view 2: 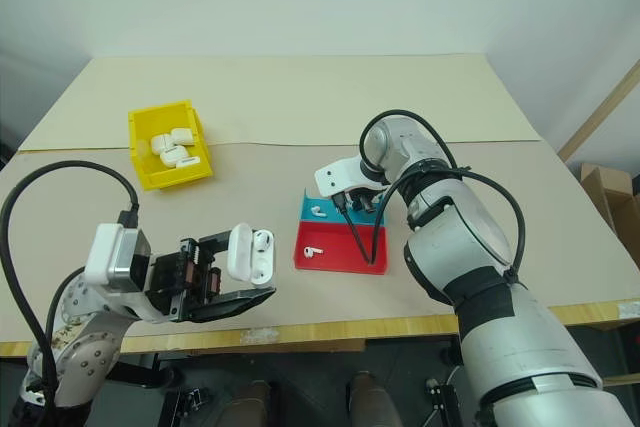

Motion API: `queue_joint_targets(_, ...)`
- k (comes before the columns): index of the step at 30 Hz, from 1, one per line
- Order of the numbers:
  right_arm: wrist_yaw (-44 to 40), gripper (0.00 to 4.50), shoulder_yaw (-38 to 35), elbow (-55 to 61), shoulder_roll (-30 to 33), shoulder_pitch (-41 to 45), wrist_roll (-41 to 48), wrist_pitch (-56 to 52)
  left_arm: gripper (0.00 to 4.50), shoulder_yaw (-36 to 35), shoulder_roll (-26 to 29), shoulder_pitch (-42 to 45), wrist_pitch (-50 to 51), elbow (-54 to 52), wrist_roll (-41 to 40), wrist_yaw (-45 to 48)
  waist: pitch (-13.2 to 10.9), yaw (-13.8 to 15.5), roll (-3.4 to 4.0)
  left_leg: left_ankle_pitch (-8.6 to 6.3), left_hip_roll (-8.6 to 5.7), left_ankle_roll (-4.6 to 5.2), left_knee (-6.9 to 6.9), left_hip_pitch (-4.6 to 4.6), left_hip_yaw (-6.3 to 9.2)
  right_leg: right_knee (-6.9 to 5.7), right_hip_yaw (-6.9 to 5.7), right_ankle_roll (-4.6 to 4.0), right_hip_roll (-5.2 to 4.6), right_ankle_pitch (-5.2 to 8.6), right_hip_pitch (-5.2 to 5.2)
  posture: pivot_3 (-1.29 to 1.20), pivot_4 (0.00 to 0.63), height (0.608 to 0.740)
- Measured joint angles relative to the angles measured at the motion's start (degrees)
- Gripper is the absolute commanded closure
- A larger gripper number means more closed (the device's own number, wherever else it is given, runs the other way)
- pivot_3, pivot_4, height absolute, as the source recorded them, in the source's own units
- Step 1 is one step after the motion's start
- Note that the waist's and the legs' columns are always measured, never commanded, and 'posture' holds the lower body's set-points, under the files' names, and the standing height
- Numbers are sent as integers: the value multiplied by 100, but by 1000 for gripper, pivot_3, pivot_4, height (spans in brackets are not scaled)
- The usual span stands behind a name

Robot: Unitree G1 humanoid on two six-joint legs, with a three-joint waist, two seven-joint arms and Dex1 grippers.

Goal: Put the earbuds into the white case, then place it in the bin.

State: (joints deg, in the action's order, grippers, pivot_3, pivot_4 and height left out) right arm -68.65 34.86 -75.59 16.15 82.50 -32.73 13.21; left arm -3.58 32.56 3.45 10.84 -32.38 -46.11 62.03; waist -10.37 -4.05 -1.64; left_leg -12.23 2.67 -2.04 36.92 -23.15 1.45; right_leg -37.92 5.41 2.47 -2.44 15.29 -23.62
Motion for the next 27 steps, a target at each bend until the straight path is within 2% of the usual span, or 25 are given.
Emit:
queue_joint_targets(9, -15, 3792, -76, 5, 10, -1, 31, 6, 1681, 4, -8, 2, -1, -34, 3, 62, 0, 1, 0, 0, 0, 0, 0, 0, 0, -1, 0, 0, 0, 0, 0, 0, 150, 740)
queue_joint_targets(19, -656, 3792, -1276, 759, 483, 10, 1083, -435, 1681, 9, -64, 33, -58, 169, 8, 265, 0, 4, 1, 0, 0, 0, 0, 0, 0, 1, -1, 0, 0, 0, 2, 0, 150, 740)
queue_joint_targets(22, -809, 3792, -1758, 1604, 726, -193, 1560, -978, 1681, 19, -75, 54, -66, 203, 22, 327, -1, 12, 1, 0, 0, 0, 0, -2, 2, 2, -1, 0, -1, 0, 3, 0, 150, 740)
queue_joint_targets(27, -609, 3792, -3077, 4193, 1119, -1293, 2952, -2830, 1681, 15, -83, 80, -69, 246, 27, 399, -1, 60, 1, 0, -1, 0, 4, -6, 5, 4, -3, 0, -2, 0, 6, 0, 150, 740)
